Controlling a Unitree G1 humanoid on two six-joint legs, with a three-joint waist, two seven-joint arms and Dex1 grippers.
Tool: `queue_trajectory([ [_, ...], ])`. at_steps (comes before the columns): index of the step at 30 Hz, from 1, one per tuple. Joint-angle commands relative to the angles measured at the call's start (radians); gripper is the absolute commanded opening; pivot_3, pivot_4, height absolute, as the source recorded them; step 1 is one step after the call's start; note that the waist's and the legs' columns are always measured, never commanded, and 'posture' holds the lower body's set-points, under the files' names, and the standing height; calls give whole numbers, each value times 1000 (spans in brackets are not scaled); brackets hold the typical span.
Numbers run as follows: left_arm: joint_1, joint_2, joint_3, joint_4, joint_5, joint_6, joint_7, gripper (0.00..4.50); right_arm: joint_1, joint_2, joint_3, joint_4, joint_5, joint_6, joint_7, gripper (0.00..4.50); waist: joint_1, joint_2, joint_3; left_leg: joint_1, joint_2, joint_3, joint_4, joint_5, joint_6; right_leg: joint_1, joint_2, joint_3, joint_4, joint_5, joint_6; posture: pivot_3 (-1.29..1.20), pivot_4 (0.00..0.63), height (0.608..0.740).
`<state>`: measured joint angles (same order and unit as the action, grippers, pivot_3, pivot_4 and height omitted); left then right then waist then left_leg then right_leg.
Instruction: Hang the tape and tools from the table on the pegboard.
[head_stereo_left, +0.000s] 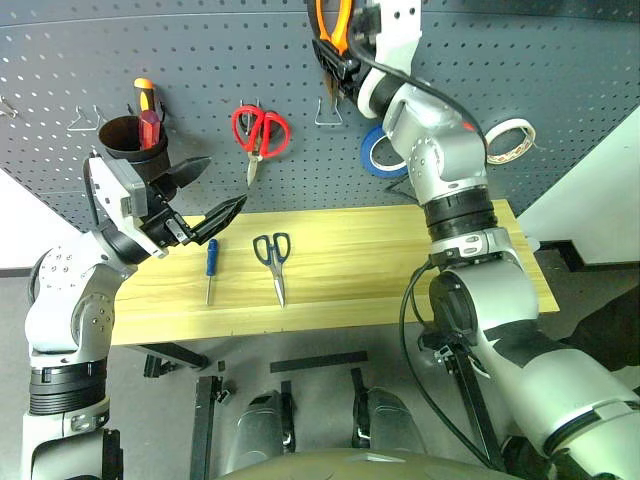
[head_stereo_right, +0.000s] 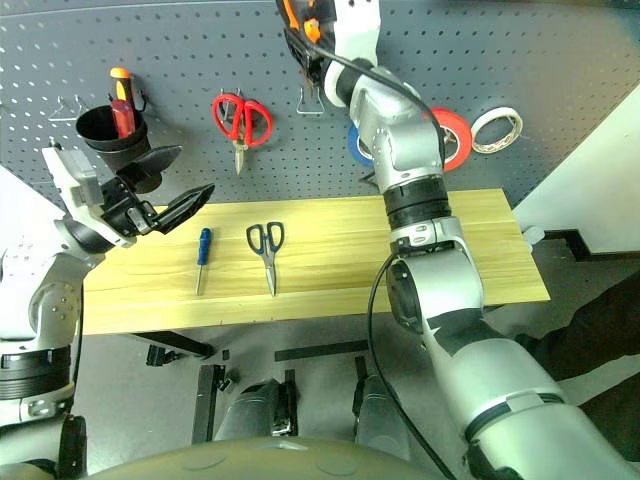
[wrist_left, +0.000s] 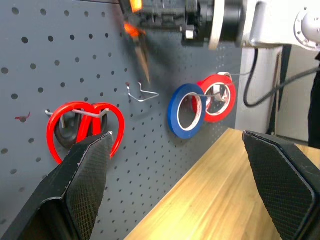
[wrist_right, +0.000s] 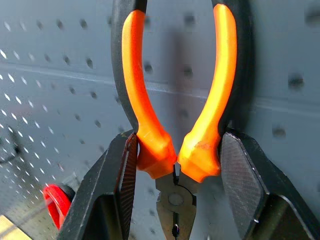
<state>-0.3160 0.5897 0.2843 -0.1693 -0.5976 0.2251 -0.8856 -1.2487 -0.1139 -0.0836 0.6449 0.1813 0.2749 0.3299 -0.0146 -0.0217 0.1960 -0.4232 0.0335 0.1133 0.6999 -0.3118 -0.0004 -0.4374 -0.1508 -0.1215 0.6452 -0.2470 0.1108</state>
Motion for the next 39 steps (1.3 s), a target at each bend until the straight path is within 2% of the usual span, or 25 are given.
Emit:
queue_trajectory([
  [1, -15, 6, -3, -17, 3, -22, -4, 4360, -19, 13, -2, 23, -12, -52, -26, 2100, -1, 0, 0, 1, 0, 0, 0, 0, 0, 1, 0, 0, 0, 0, 0, 87, 101, 732],
  [10, -11, 11, -5, -13, 3, -24, -8, 4360, -33, 23, -2, 157, -42, -136, -51, 2100, -2, 0, 0, 7, 0, 0, 0, 0, 0, 7, 0, 0, 0, 0, 0, 97, 109, 732],
  [16, -2, 10, -5, -8, 8, -33, -7, 4360, -18, 28, 19, 160, -51, -121, -5, 2100, -2, 0, 0, 11, 0, 0, 0, 0, 0, 10, 0, 1, 0, 0, 0, 102, 110, 732],
  [17, -2, 9, -6, -6, 10, -35, -6, 4360, -14, 30, 20, 153, -48, -118, 2, 2785, -2, 0, 0, 11, 0, 0, 0, 0, 0, 10, 0, 1, 0, 0, 0, 102, 109, 732],
  [22, 6, 5, -11, -3, 16, -41, -11, 4360, -19, 14, -5, 78, -16, -85, 6, 4372, -2, 0, 0, 11, 0, 0, -1, 0, 0, 10, 0, 1, 0, 0, 0, 98, 114, 732],
  [23, 8, 5, -11, -3, 15, -41, -12, 4360, -19, 6, -8, 55, -18, -94, 2, 4441, -2, 0, 0, 11, 0, 0, 0, 0, 0, 10, 0, 1, 0, 0, 0, 94, 117, 732],
  [25, 14, 5, -11, -3, 14, -38, -15, 4360, -12, -11, -10, -1, -18, -98, -3, 4441, -1, 0, 0, 11, 0, 0, 0, 0, 0, 10, 0, 1, 0, 0, 0, 91, 119, 732],
  [32, 37, 12, -31, -12, 26, 4, 4, 4360, 61, -93, -12, -286, 56, 79, 87, 4441, 2, 0, 0, 11, 0, -1, -1, 0, 0, 10, 0, 1, 0, 0, 0, 80, 127, 732],
  [39, 91, 12, -122, -58, 115, 123, 126, 4360, 226, -285, 22, -496, 218, 341, 403, 4441, 6, 0, 0, 12, 0, -1, -1, 0, 0, 11, 0, 1, -1, 0, 0, 79, 141, 732],
])
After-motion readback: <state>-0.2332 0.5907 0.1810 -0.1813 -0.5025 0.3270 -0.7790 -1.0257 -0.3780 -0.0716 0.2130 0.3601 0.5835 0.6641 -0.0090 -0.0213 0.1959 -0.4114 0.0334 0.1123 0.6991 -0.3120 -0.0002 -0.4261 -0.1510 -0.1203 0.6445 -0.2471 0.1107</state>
